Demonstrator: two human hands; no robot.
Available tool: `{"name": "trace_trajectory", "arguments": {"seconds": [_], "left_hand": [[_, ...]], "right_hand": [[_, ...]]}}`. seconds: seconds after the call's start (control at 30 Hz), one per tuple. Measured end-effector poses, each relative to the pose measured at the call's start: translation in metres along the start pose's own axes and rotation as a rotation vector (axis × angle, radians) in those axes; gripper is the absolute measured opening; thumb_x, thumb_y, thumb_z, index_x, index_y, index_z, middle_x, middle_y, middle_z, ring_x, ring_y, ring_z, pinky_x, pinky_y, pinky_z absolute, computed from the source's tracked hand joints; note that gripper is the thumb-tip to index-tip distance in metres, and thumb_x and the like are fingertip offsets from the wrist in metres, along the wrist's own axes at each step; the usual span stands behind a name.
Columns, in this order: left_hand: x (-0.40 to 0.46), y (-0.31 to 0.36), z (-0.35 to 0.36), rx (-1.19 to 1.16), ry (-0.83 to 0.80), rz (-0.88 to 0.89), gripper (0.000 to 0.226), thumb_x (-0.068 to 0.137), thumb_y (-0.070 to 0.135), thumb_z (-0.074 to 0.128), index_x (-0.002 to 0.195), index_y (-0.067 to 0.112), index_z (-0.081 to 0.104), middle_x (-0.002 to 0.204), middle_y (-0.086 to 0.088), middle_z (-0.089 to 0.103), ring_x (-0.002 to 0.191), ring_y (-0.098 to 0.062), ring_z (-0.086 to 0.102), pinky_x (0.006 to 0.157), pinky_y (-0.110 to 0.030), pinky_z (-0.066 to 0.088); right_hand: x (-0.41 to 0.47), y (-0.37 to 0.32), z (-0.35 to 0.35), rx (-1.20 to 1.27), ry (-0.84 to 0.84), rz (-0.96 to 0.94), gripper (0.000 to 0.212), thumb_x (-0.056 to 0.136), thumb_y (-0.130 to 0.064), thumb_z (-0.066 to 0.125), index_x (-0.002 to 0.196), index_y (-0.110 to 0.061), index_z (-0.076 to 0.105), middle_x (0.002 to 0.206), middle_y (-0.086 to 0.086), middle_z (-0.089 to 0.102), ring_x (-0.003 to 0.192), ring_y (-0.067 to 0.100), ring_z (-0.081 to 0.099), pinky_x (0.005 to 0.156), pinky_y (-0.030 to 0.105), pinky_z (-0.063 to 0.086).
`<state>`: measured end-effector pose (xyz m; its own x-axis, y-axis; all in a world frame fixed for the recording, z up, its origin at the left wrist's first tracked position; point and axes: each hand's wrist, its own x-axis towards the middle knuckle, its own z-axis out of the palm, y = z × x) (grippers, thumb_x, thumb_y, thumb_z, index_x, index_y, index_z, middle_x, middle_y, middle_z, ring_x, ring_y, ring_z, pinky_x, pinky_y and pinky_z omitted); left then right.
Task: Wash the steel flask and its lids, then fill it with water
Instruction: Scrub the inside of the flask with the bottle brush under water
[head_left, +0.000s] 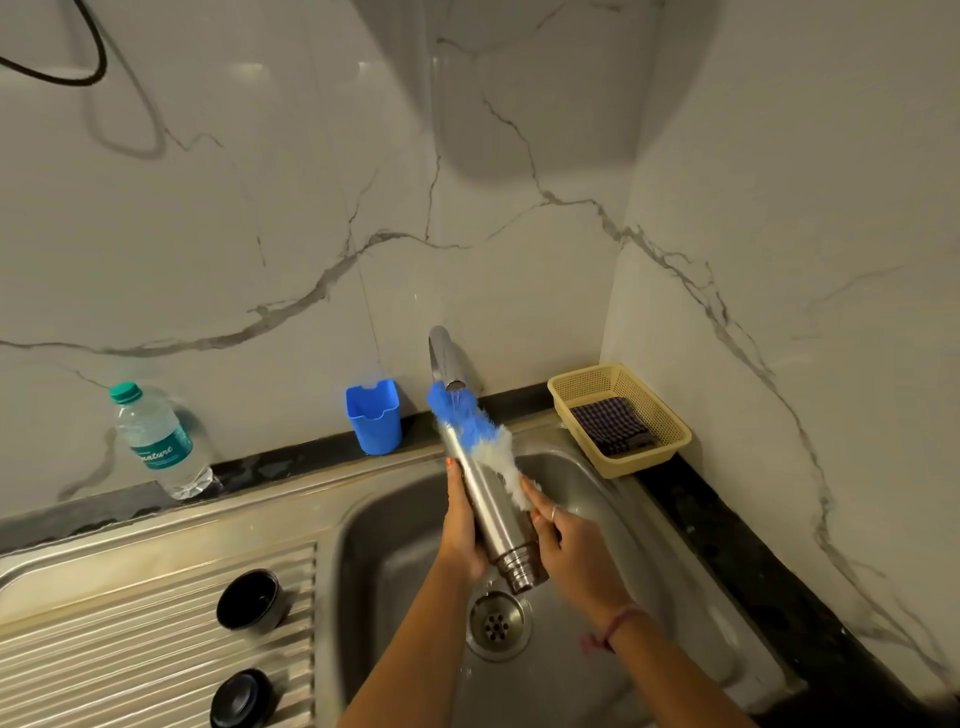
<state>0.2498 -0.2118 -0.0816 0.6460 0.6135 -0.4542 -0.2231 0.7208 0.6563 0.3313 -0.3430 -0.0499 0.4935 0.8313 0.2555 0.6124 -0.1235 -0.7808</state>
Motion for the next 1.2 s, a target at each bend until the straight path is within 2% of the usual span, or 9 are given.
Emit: {"name": "trace_trajectory", "arguments": {"seconds": [0.23, 0.3, 0.43, 0.6, 0.77, 0.83, 0.97, 1.1, 1.2], "left_hand": [[0.001, 0.008, -0.015, -0.025, -0.007, 0.03, 0.076, 0.083, 0.075, 0.047, 0.132, 0.017, 0.054, 0.119, -0.02, 0.069, 0.109, -0.04, 0.066, 0.1, -0.056, 0.047], [-0.002, 0.011, -0.016, -0.053, -0.039, 0.011, 0.074, 0.083, 0.072, 0.05, 0.132, 0.017, 0.054, 0.121, -0.021, 0.068, 0.11, -0.04, 0.066, 0.098, -0.055, 0.049], [-0.007, 0.003, -0.013, 0.013, -0.022, -0.022, 0.078, 0.079, 0.069, 0.061, 0.134, 0.014, 0.053, 0.122, -0.023, 0.067, 0.111, -0.04, 0.065, 0.097, -0.053, 0.051], [-0.001, 0.003, -0.016, 0.025, 0.025, 0.057, 0.078, 0.075, 0.062, 0.066, 0.135, 0.015, 0.05, 0.118, -0.02, 0.069, 0.11, -0.037, 0.067, 0.1, -0.055, 0.05], [0.006, 0.016, -0.024, 0.001, 0.062, 0.067, 0.082, 0.073, 0.071, 0.061, 0.132, 0.015, 0.053, 0.118, -0.021, 0.069, 0.11, -0.039, 0.066, 0.099, -0.06, 0.048], [0.004, 0.016, -0.022, 0.007, 0.034, 0.039, 0.085, 0.07, 0.072, 0.061, 0.133, 0.015, 0.053, 0.119, -0.021, 0.069, 0.11, -0.039, 0.066, 0.098, -0.059, 0.049], [0.002, 0.011, -0.015, 0.037, 0.004, 0.007, 0.085, 0.069, 0.069, 0.07, 0.133, 0.016, 0.051, 0.119, -0.022, 0.068, 0.109, -0.039, 0.067, 0.096, -0.057, 0.052], [0.004, 0.014, -0.022, -0.016, -0.003, 0.052, 0.075, 0.077, 0.061, 0.068, 0.135, 0.016, 0.052, 0.122, -0.02, 0.068, 0.112, -0.038, 0.066, 0.102, -0.057, 0.047], [0.001, 0.017, -0.025, -0.049, -0.003, 0.077, 0.072, 0.084, 0.06, 0.062, 0.136, 0.011, 0.055, 0.121, -0.018, 0.068, 0.105, -0.035, 0.068, 0.099, -0.053, 0.05]], "right_hand": [[-0.059, 0.021, 0.006, 0.055, 0.051, 0.037, 0.05, 0.094, -0.003, 0.055, 0.135, -0.03, 0.046, 0.097, -0.019, 0.072, 0.054, -0.013, 0.05, 0.057, 0.003, 0.036], [-0.061, 0.02, 0.004, 0.068, 0.039, 0.046, 0.047, 0.093, -0.001, 0.055, 0.135, -0.022, 0.049, 0.093, -0.028, 0.07, 0.066, -0.014, 0.059, 0.065, -0.001, 0.038], [-0.017, 0.006, 0.003, 0.028, 0.024, 0.045, 0.048, 0.097, -0.008, 0.051, 0.136, -0.036, 0.045, 0.064, -0.011, 0.058, 0.062, -0.005, 0.057, 0.056, 0.004, 0.038], [-0.005, 0.012, -0.008, 0.017, 0.034, 0.06, 0.047, 0.097, -0.01, 0.051, 0.135, -0.036, 0.042, 0.091, -0.018, 0.065, 0.076, -0.012, 0.059, 0.066, 0.005, 0.043], [-0.051, 0.017, -0.009, 0.048, -0.013, 0.049, 0.047, 0.097, -0.008, 0.051, 0.135, -0.037, 0.045, 0.071, -0.02, 0.067, 0.044, -0.002, 0.041, 0.048, 0.007, 0.032], [-0.037, 0.013, -0.006, 0.017, -0.002, 0.031, 0.047, 0.097, -0.012, 0.051, 0.135, -0.038, 0.046, 0.072, -0.008, 0.068, 0.046, 0.0, 0.044, 0.048, 0.009, 0.032], [-0.005, 0.001, -0.004, 0.042, 0.034, 0.028, 0.047, 0.096, -0.004, 0.051, 0.136, -0.026, 0.041, 0.068, -0.027, 0.046, 0.063, -0.017, 0.053, 0.058, 0.003, 0.039], [-0.041, 0.021, -0.004, 0.03, 0.0, -0.008, 0.048, 0.097, -0.011, 0.052, 0.137, -0.037, 0.047, 0.07, -0.002, 0.067, 0.047, -0.005, 0.042, 0.05, 0.007, 0.032], [-0.078, 0.029, -0.005, 0.055, -0.055, -0.05, 0.055, 0.095, -0.014, 0.052, 0.136, -0.05, 0.042, 0.07, -0.003, 0.069, 0.045, -0.002, 0.032, 0.05, 0.01, 0.029]]}}
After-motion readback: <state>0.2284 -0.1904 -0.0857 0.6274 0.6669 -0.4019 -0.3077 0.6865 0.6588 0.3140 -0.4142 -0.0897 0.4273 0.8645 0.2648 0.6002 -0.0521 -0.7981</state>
